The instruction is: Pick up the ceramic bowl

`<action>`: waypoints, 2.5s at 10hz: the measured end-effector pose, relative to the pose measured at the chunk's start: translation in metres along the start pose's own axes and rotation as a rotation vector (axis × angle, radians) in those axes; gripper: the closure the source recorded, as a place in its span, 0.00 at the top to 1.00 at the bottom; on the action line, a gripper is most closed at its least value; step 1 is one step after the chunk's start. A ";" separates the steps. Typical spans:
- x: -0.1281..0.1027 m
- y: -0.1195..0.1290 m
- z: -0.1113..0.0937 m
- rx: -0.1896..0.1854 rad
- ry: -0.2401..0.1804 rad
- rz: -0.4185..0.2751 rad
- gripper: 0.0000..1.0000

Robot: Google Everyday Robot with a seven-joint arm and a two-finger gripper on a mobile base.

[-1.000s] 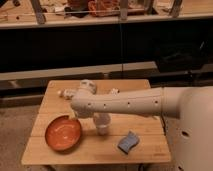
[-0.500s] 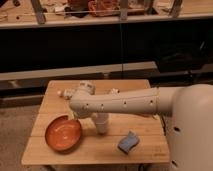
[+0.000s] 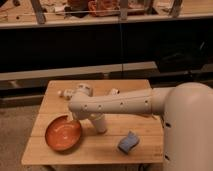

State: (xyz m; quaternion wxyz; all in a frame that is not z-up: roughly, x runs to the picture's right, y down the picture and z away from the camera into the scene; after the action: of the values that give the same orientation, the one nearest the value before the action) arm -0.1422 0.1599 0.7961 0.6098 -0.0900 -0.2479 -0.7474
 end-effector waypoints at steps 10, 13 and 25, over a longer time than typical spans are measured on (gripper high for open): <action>0.003 -0.008 0.032 0.023 -0.030 -0.073 0.80; 0.003 -0.013 0.040 0.027 -0.041 -0.093 0.80; 0.005 -0.015 0.058 0.034 -0.077 -0.132 0.80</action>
State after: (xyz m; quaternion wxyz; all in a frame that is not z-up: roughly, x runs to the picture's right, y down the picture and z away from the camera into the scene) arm -0.1677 0.1856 0.8441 0.5505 -0.0919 -0.2895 -0.7776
